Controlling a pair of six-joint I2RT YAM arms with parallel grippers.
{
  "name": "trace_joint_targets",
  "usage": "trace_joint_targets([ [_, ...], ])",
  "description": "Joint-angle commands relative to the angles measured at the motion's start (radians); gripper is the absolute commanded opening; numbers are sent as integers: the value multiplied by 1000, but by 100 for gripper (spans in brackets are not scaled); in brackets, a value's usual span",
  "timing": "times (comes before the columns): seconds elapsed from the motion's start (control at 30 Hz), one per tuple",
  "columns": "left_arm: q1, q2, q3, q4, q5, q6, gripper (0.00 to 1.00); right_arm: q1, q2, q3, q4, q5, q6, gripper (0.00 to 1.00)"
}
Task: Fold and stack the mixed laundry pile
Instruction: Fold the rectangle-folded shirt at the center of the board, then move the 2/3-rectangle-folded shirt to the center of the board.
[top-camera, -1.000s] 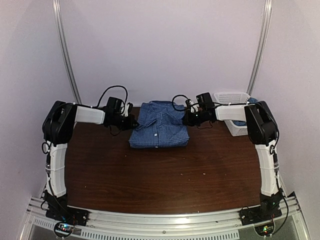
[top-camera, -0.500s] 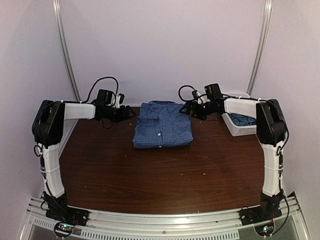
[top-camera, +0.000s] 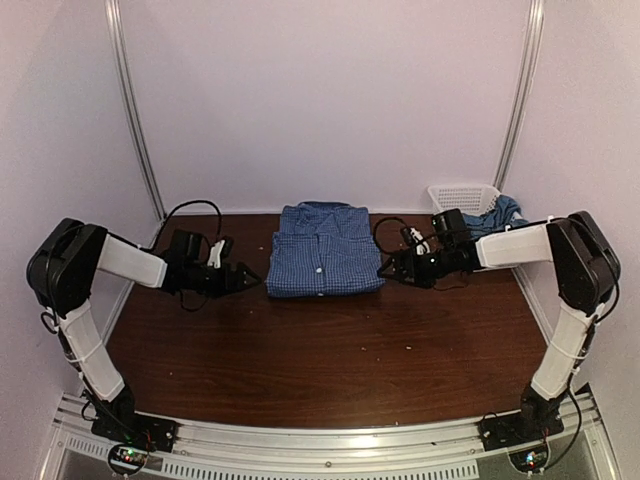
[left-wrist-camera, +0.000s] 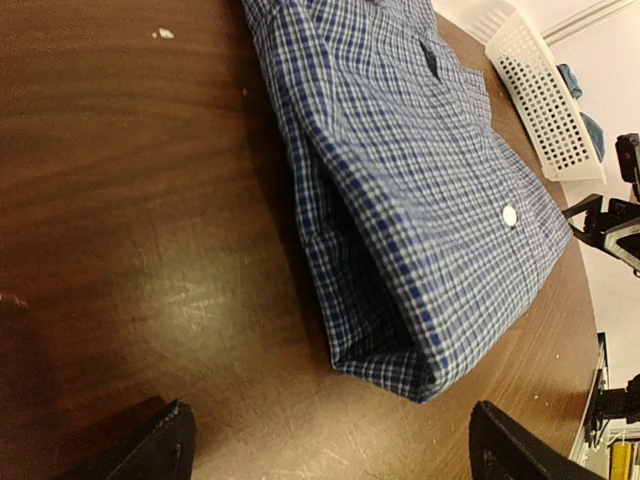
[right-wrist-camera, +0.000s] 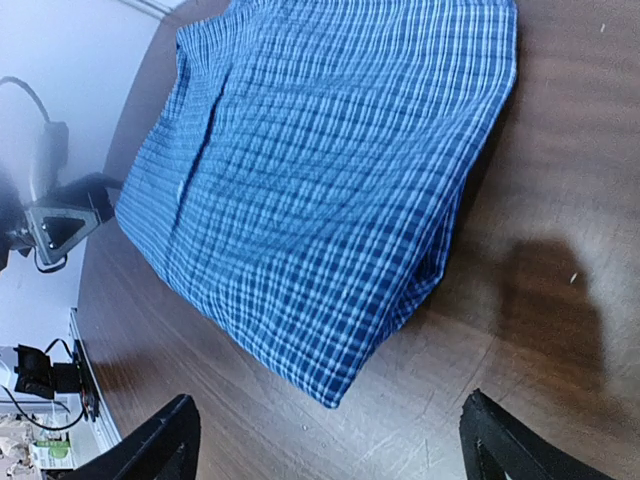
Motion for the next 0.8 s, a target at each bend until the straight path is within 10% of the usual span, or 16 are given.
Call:
trace_joint_targets([
  [0.0, -17, -33, -64, 235, 80, 14, 96, 49, 12, -25, 108, -42, -32, 90],
  [0.47, -87, 109, 50, 233, 110, 91, 91, 69, 134, 65, 128, -58, -141, 89],
  [0.77, -112, 187, 123, 253, 142, 85, 82, 72, 184, 114, 126, -113, -160, 68],
])
